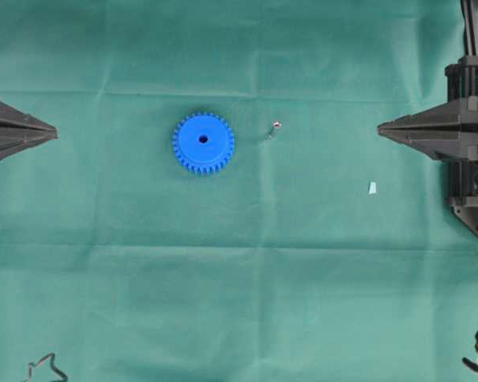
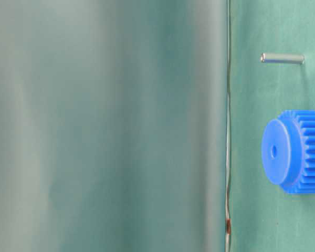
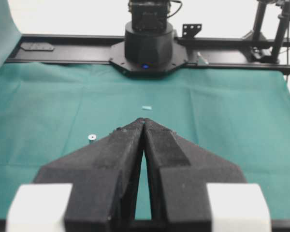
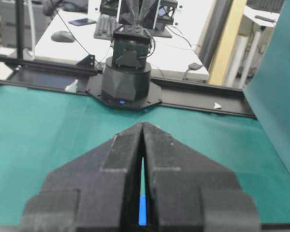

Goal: Insert the shaft into the center hole of the gear.
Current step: 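Move the right gripper left toward the silver shaft, opening it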

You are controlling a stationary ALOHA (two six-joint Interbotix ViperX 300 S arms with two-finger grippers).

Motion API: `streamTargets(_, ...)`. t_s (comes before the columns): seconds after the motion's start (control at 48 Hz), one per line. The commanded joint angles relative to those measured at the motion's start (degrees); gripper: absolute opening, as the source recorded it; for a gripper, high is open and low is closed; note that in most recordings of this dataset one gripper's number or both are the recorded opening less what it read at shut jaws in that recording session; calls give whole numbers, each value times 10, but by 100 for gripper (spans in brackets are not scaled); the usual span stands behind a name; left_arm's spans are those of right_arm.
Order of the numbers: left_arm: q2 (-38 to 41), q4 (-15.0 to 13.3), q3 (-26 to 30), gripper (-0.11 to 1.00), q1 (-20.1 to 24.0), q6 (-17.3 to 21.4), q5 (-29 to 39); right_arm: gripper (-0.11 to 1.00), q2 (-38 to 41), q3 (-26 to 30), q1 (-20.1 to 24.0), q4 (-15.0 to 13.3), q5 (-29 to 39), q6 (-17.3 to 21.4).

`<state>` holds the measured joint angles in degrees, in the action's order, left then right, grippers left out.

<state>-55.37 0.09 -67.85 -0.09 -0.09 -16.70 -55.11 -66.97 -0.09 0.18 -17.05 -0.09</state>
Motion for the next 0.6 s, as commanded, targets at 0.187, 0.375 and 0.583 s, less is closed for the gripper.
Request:
streamTargets(0.187, 4, 7, 25, 0, -7, -4, 11, 2, 8, 28, -14, 4, 51, 4)
streamTargets(0.375, 4, 7, 25, 0, -8, -5, 17, 2, 30, 38, -29, 4, 62, 4)
streamTargets(0.583, 4, 7, 25, 0, -8, -5, 18, 7, 87, 40, -57, 9, 32, 4)
